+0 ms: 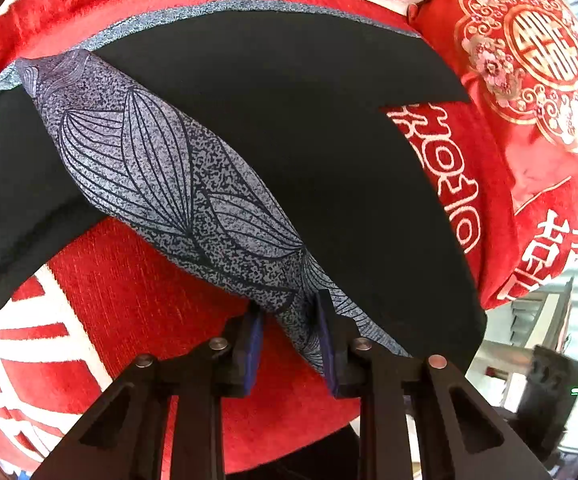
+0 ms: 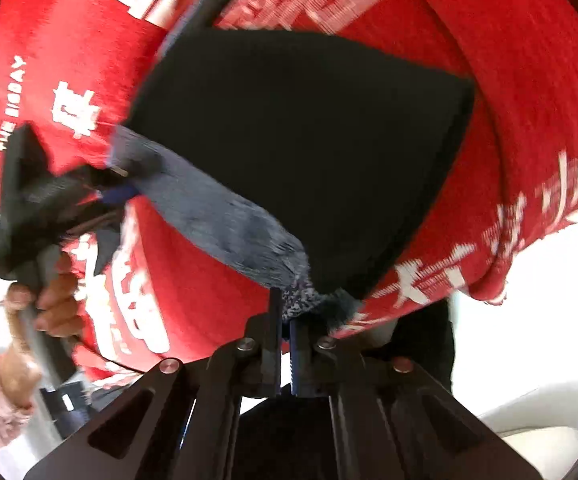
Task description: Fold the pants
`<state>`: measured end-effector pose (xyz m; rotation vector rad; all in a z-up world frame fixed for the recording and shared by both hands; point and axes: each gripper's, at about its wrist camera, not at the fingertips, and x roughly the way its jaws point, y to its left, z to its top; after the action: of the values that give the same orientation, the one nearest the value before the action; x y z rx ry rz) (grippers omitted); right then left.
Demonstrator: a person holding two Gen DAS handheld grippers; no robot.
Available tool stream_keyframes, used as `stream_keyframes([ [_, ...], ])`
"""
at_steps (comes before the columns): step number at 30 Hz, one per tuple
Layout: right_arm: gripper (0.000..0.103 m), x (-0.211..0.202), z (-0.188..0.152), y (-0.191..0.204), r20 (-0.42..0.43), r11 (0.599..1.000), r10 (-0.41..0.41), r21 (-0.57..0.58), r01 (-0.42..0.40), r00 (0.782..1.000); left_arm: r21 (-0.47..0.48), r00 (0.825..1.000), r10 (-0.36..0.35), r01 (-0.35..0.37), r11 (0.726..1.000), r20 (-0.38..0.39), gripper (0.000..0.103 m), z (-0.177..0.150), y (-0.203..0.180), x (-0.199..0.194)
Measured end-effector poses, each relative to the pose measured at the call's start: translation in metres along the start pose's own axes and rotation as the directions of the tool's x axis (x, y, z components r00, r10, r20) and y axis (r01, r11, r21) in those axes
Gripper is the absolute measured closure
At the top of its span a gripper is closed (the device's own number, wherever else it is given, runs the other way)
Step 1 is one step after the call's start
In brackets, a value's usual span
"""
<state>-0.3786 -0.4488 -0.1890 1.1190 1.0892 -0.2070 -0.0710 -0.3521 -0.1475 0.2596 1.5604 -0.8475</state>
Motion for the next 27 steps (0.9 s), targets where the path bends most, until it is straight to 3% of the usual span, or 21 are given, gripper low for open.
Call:
stream_keyframes([
  [5,0.1,-0.042,0.038,0.037,0.031,0.992,0.022,-0.121,-0.018,0.999,-0.012,0.998,-0.018,0.019,1.0,0.056,0.076,0.018,-0.011,-0.028],
  [12,0.1,-0.097,0.159,0.085,0.119,0.954,-0.013,-0.297,0.048,0.993,-0.032,0.987,-0.013,0.019,0.999,0.163,0.076,0.086,-0.029,-0.052],
  [14,0.1,-0.103,0.197,0.097,0.148,0.939,-0.043,-0.331,0.091,0.988,-0.033,0.981,0.006,0.0,0.999,0.193,0.076,0.107,-0.032,-0.055],
  [19,0.1,-0.101,0.289,0.109,0.184,0.906,-0.111,-0.386,0.176,0.977,-0.063,0.947,0.149,-0.137,0.989,0.283,0.074,0.15,-0.032,-0.072],
  [20,0.1,-0.096,0.307,0.111,0.186,0.897,-0.132,-0.396,0.197,0.974,-0.071,0.941,0.176,-0.162,0.984,0.29,0.058,0.152,-0.029,-0.074],
  [21,0.1,-0.091,0.322,0.112,0.187,0.891,-0.149,-0.401,0.214,0.971,-0.084,0.931,0.209,-0.193,0.978,0.299,0.032,0.153,-0.026,-0.074],
  [22,0.1,-0.086,0.336,0.111,0.187,0.886,-0.166,-0.402,0.23,0.968,-0.093,0.924,0.229,-0.21,0.973,0.307,0.025,0.153,-0.022,-0.076],
  [23,0.099,-0.078,0.351,0.109,0.185,0.884,-0.184,-0.399,0.245,0.965,-0.101,0.915,0.253,-0.233,0.967,0.314,0.024,0.152,-0.019,-0.074],
  [27,0.096,-0.055,0.386,0.095,0.171,0.872,-0.252,-0.387,0.3,0.953,-0.121,0.91,0.338,-0.317,0.94,0.238,0.024,0.147,-0.004,-0.043],
])
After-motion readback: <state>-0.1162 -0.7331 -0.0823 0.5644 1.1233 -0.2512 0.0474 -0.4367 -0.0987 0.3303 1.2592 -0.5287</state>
